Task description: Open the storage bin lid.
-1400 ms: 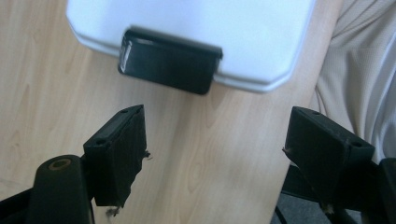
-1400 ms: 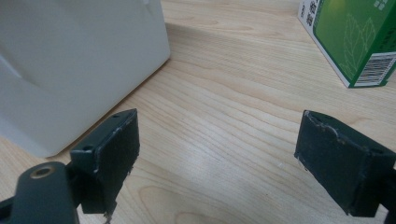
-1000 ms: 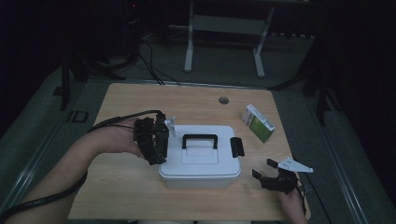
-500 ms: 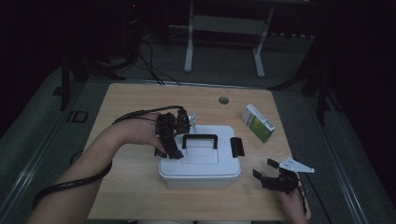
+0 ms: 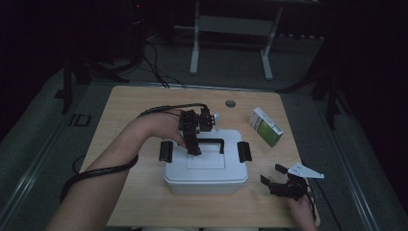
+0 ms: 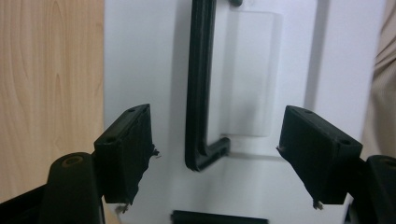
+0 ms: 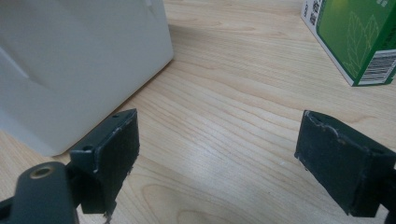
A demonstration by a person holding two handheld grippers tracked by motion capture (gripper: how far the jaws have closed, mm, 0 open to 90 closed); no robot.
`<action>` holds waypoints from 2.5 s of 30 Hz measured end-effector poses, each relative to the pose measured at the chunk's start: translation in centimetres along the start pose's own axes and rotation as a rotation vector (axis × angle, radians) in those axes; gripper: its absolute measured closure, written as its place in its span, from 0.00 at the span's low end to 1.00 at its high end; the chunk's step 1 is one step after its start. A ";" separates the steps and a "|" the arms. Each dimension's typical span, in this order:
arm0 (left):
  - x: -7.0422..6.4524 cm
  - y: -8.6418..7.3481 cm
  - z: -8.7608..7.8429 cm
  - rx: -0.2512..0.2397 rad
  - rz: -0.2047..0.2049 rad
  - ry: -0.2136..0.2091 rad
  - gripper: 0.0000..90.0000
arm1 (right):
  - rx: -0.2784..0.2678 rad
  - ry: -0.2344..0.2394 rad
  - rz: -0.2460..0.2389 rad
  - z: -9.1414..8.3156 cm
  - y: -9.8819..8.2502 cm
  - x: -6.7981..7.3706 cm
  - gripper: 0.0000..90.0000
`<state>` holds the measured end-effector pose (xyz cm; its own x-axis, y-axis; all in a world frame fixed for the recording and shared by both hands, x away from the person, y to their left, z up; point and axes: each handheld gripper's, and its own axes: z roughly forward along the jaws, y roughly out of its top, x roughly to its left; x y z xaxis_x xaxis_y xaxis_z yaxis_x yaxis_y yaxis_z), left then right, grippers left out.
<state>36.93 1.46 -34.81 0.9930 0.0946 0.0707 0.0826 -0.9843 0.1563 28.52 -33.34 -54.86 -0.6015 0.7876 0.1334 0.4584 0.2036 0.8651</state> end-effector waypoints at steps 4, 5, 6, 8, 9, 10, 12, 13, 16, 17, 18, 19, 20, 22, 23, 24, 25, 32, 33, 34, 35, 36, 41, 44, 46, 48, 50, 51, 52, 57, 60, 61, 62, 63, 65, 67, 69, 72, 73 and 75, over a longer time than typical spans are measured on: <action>0.6 0.9 0.1 -0.008 0.005 -0.001 0.36 | -0.004 0.002 0.003 0.0 0.0 0.0 0.15; 0.6 1.2 0.2 -0.008 0.019 -0.002 0.39 | -0.003 0.001 0.001 0.0 0.0 0.0 0.15; 0.6 1.3 0.3 0.004 0.028 0.011 0.41 | -0.002 0.000 -0.002 0.0 0.0 0.0 0.15; 0.8 1.6 0.5 0.007 0.031 0.015 0.45 | -0.001 0.000 -0.006 0.0 0.0 0.0 0.15; 0.9 1.7 0.6 0.012 0.023 0.017 0.45 | 0.001 0.000 -0.009 0.0 0.0 0.1 0.15; 1.1 1.8 0.7 0.013 0.022 0.011 0.49 | 0.003 0.001 -0.011 0.0 0.0 0.1 0.15; 1.1 2.0 1.1 0.030 0.014 0.005 0.50 | 0.003 0.001 -0.013 0.0 0.1 0.2 0.15; 1.2 2.0 1.4 0.035 0.019 -0.002 0.52 | 0.002 0.002 -0.014 0.0 0.1 0.2 0.15; 1.1 2.1 1.8 0.031 0.026 -0.010 0.59 | 0.005 0.002 -0.017 0.0 0.0 0.2 0.15; 1.0 2.2 1.9 0.031 0.048 -0.001 0.62 | 0.003 0.004 -0.015 0.0 0.0 0.2 0.15; 0.9 2.2 1.9 0.030 0.050 -0.015 0.64 | 0.000 0.005 -0.012 0.0 0.0 0.1 0.15; 0.9 2.3 2.0 0.025 0.050 -0.025 0.68 | -0.003 0.005 -0.009 0.0 0.0 0.1 0.15; 0.8 2.4 2.0 0.027 0.052 -0.032 0.70 | -0.004 0.006 -0.008 0.0 0.0 0.1 0.15; 0.8 2.6 1.9 0.035 0.053 -0.050 0.78 | -0.002 0.006 -0.008 0.0 0.0 0.1 0.15; 0.8 2.6 1.9 0.041 0.051 -0.051 0.82 | -0.001 0.005 -0.011 0.0 0.0 0.1 0.15; 0.9 2.7 1.9 0.052 0.057 -0.063 0.86 | 0.000 0.006 -0.011 0.0 0.0 0.1 0.15; 0.8 2.7 2.0 0.059 0.057 -0.064 0.87 | 0.000 0.006 -0.011 0.0 0.0 0.1 0.15; 0.4 3.0 2.0 0.084 0.060 -0.090 0.92 | 0.002 0.007 -0.009 0.0 0.0 0.0 0.15; 0.4 3.1 2.0 0.084 0.062 -0.095 0.92 | 0.001 0.007 -0.010 0.0 0.0 0.0 0.15; 0.3 3.1 2.0 0.088 0.060 -0.097 0.92 | 0.002 0.008 -0.009 0.0 0.0 0.0 0.15; 0.3 3.1 1.9 0.090 0.062 -0.102 0.93 | 0.002 0.008 -0.009 0.0 0.0 0.0 0.15; 0.3 3.2 2.0 0.090 0.054 -0.103 0.93 | 0.002 0.006 -0.009 0.0 0.0 0.0 0.15; 0.1 3.2 1.6 0.083 0.066 -0.102 0.93 | 0.003 0.007 -0.004 0.0 -0.1 0.0 0.15; -0.1 3.2 1.3 0.082 0.061 -0.091 0.93 | 0.008 0.005 -0.006 0.1 -0.1 0.0 0.15; -0.1 3.1 0.8 0.073 0.057 -0.093 0.93 | 0.008 0.005 -0.008 0.1 -0.1 0.0 0.15; -0.1 3.0 0.3 0.065 0.065 -0.091 0.93 | 0.010 0.003 -0.009 0.1 -0.1 0.0 0.15; -0.2 2.8 -0.3 0.054 0.058 -0.089 0.93 | 0.010 0.004 -0.009 0.1 -0.1 0.0 0.15; -0.2 2.7 -0.6 0.051 0.057 -0.082 0.93 | 0.010 0.003 -0.009 0.1 -0.1 0.0 0.15; -0.2 2.6 -0.9 0.050 0.058 -0.077 0.93 | 0.010 0.003 -0.009 0.1 -0.1 0.0 0.15; -0.2 2.1 -2.2 0.029 0.045 -0.068 0.93 | 0.012 0.004 -0.007 0.1 -0.1 0.0 0.15; -0.3 1.7 -2.6 0.025 0.033 -0.068 0.93 | 0.013 0.004 -0.006 0.1 -0.1 0.0 0.15; -0.2 1.5 -2.7 0.022 0.035 -0.066 0.93 | 0.015 0.002 -0.007 0.1 -0.1 0.0 0.15; -0.1 1.2 -2.8 0.014 0.023 -0.069 0.93 | 0.015 0.002 -0.007 0.1 0.0 0.0 0.15; -0.1 1.0 -2.8 0.012 0.022 -0.071 0.93 | 0.010 0.004 -0.003 0.1 0.0 0.0 0.15; -0.1 0.6 -2.9 -0.004 0.017 -0.074 0.93 | 0.009 0.004 -0.002 0.0 0.0 -0.1 0.15; -0.1 0.2 -3.0 -0.007 0.011 -0.078 0.93 | 0.010 0.004 -0.001 0.1 0.0 -0.1 0.15; 0.0 -0.3 -3.2 -0.009 0.006 -0.078 0.93 | 0.014 0.001 -0.005 0.1 0.0 0.0 0.15; 0.1 -1.3 -3.5 -0.019 -0.017 -0.077 0.93 | 0.019 -0.001 -0.010 0.2 0.0 0.1 0.15; 0.2 -1.6 -3.6 -0.023 -0.021 -0.076 0.93 | 0.020 0.000 -0.011 0.2 0.0 0.1 0.15; 0.3 -2.1 -3.7 -0.024 -0.028 -0.074 0.93 | 0.021 -0.003 -0.015 0.2 0.0 0.1 0.15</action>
<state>36.71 4.07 -31.43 0.9939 0.1100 -0.0073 0.1095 -0.9775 0.1803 28.55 -33.17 -54.97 -0.6065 0.7862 0.1185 0.4626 0.2277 0.8569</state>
